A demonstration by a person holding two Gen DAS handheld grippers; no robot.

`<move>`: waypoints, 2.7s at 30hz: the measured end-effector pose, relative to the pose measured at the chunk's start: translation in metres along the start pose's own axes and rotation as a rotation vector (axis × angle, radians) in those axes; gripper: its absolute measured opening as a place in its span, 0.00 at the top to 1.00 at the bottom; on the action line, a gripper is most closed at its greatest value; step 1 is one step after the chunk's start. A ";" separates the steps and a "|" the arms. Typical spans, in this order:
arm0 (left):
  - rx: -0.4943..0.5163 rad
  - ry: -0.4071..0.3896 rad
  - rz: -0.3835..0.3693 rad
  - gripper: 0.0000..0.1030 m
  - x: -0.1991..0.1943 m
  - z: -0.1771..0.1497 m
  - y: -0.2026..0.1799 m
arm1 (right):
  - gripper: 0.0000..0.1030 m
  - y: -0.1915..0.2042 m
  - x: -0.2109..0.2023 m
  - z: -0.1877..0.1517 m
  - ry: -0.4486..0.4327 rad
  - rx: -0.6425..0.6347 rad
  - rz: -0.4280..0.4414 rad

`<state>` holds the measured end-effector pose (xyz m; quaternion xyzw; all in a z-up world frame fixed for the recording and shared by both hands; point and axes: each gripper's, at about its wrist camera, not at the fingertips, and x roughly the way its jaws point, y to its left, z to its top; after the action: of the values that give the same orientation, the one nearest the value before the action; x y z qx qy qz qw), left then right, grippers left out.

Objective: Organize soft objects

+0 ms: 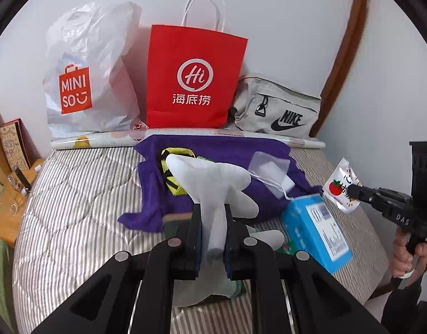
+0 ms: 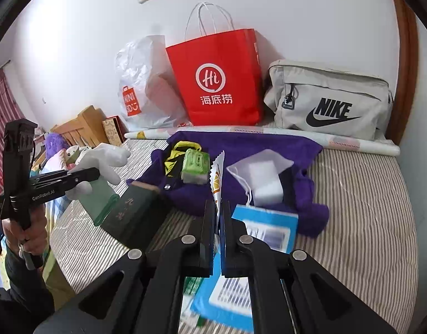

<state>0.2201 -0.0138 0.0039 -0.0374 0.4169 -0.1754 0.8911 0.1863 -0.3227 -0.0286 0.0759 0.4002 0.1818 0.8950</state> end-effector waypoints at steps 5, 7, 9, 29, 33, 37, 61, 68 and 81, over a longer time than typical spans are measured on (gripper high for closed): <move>-0.029 0.011 -0.004 0.88 0.017 0.015 0.006 | 0.97 -0.009 0.022 0.015 0.017 0.002 0.007; -0.039 0.018 -0.009 0.88 0.025 0.021 0.008 | 0.97 -0.012 0.030 0.019 0.025 0.001 0.006; -0.046 0.026 -0.015 0.88 0.032 0.027 0.010 | 0.97 -0.015 0.038 0.022 0.035 0.000 0.004; -0.059 0.090 -0.046 0.88 0.105 0.059 0.014 | 0.97 -0.054 0.088 0.040 0.073 0.026 -0.044; -0.071 0.104 -0.047 0.88 0.114 0.062 0.018 | 0.97 -0.061 0.093 0.041 0.076 0.035 -0.066; -0.079 0.122 -0.053 0.88 0.125 0.062 0.021 | 0.97 -0.066 0.098 0.042 0.077 0.033 -0.093; -0.060 0.212 -0.032 0.72 0.165 0.056 0.026 | 0.92 -0.074 0.130 0.038 0.145 -0.013 -0.177; -0.061 0.191 -0.026 0.39 0.158 0.057 0.027 | 0.72 -0.069 0.127 0.038 0.147 -0.011 -0.116; -0.089 0.156 0.018 0.32 0.126 0.056 0.036 | 0.38 -0.045 0.106 0.044 0.111 -0.040 -0.084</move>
<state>0.3473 -0.0275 -0.0593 -0.0592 0.4928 -0.1509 0.8549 0.2961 -0.3227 -0.0844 0.0310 0.4483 0.1562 0.8796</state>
